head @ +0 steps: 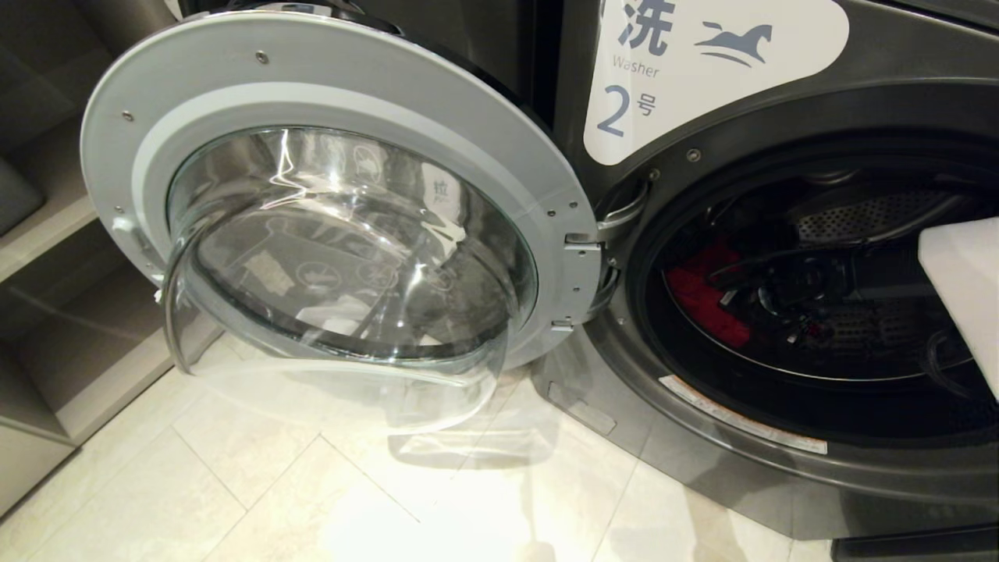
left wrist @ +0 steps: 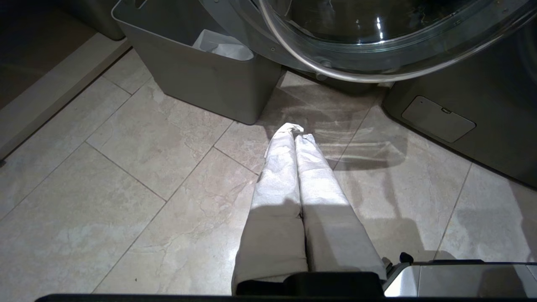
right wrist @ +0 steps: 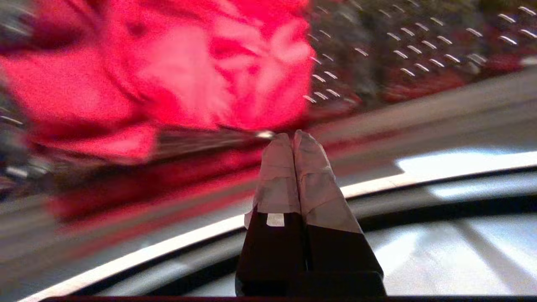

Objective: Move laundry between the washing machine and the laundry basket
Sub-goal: Pick a cloth and place it into the basket

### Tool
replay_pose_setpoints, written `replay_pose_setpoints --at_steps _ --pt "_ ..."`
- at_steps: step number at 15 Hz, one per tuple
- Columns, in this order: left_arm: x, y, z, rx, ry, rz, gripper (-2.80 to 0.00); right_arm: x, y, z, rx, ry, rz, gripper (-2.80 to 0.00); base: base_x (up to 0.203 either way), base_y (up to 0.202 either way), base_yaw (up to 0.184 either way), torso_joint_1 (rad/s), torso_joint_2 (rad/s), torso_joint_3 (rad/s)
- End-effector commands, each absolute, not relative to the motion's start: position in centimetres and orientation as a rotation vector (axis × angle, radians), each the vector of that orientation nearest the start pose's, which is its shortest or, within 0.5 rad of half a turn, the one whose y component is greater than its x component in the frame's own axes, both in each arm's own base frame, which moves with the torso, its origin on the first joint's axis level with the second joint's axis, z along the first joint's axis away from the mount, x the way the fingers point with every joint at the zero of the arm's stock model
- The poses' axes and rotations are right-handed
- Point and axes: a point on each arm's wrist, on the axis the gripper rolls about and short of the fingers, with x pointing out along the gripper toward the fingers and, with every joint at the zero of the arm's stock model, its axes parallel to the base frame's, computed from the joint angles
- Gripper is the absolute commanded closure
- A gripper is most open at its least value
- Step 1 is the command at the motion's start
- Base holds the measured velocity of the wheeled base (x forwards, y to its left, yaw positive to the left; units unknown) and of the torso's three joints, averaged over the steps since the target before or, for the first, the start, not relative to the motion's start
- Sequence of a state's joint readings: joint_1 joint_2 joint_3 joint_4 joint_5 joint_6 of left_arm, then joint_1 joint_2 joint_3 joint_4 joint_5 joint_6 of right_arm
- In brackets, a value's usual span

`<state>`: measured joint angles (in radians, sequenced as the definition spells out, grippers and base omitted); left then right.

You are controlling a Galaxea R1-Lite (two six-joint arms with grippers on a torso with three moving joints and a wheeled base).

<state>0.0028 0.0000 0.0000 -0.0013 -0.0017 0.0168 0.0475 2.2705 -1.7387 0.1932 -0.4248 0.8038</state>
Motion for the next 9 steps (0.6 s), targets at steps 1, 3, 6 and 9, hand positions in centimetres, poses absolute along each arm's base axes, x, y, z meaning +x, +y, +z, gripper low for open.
replay_pose_setpoints --at_steps 1,3,6,9 --pt "-2.3 0.0 7.6 0.017 -0.002 0.002 0.0 46.6 0.9 13.9 0.602 0.498 -0.617 0.0 0.0 0.0 0.0 0.0 0.0 0.0" --pt "-2.3 0.0 7.6 0.017 -0.002 0.002 0.0 47.7 0.8 14.1 0.61 0.469 -0.603 -2.8 0.0 0.0 0.0 0.0 0.0 0.0" --pt "-2.3 0.0 7.6 0.017 -0.002 0.002 0.0 49.1 0.9 13.7 0.64 0.459 -0.559 -2.8 0.0 0.0 0.0 0.0 0.0 0.0" --pt "-2.3 0.0 7.6 0.017 -0.002 0.002 0.0 49.6 0.5 12.5 0.67 0.502 -0.504 -2.8 0.0 0.0 0.0 0.0 0.0 0.0"
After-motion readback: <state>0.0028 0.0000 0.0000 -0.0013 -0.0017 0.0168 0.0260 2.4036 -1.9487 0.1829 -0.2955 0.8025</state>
